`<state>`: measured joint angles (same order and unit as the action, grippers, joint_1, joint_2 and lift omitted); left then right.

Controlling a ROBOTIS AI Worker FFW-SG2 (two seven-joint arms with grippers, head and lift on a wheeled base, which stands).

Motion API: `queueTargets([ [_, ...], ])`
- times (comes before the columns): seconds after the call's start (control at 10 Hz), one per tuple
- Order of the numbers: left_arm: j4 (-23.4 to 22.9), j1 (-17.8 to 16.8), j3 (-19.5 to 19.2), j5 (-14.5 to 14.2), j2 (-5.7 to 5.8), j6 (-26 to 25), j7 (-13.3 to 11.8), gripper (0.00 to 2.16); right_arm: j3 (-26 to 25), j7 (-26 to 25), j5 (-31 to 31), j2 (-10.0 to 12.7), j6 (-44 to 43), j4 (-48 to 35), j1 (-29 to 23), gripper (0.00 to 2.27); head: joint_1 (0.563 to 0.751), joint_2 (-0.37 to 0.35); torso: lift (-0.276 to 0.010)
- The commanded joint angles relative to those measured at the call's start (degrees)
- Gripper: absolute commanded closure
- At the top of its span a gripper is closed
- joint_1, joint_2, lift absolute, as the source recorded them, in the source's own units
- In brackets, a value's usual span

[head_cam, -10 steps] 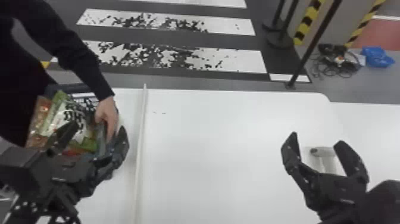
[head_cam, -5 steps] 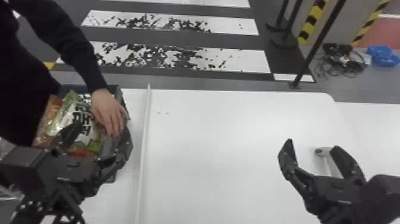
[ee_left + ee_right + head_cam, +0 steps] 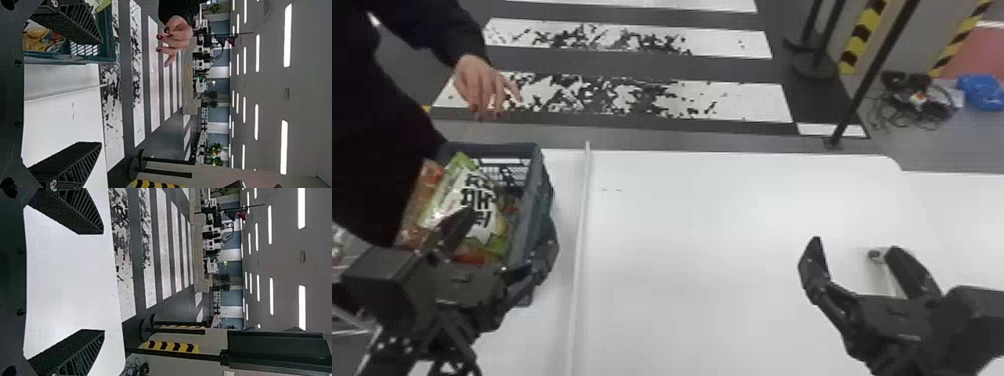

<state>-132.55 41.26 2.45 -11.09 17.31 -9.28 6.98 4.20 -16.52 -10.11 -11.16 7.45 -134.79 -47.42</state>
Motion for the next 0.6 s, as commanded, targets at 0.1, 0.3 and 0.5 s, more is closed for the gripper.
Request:
queueTargets([
  [0.1,-0.1,0.1,-0.2,-0.2,-0.09,0.0,0.0,0.07,0.0,0.0,0.0,-0.1,0.8,-0.2,0.0,0.01,0.695,-0.029,-0.029],
  [0.3,-0.2,0.1,-0.3,-0.2,-0.17,0.0,-0.1,0.07,0.1,-0.1,-0.1,-0.1,1.0,-0.3,0.0,0.01,0.695,-0.027,-0.029],
  [0.5,-0.3,0.2,-0.3,-0.2,-0.17,0.0,-0.1,0.07,0.2,-0.1,0.0,-0.1,1.0,-0.3,-0.1,0.02,0.695,-0.026,-0.029],
])
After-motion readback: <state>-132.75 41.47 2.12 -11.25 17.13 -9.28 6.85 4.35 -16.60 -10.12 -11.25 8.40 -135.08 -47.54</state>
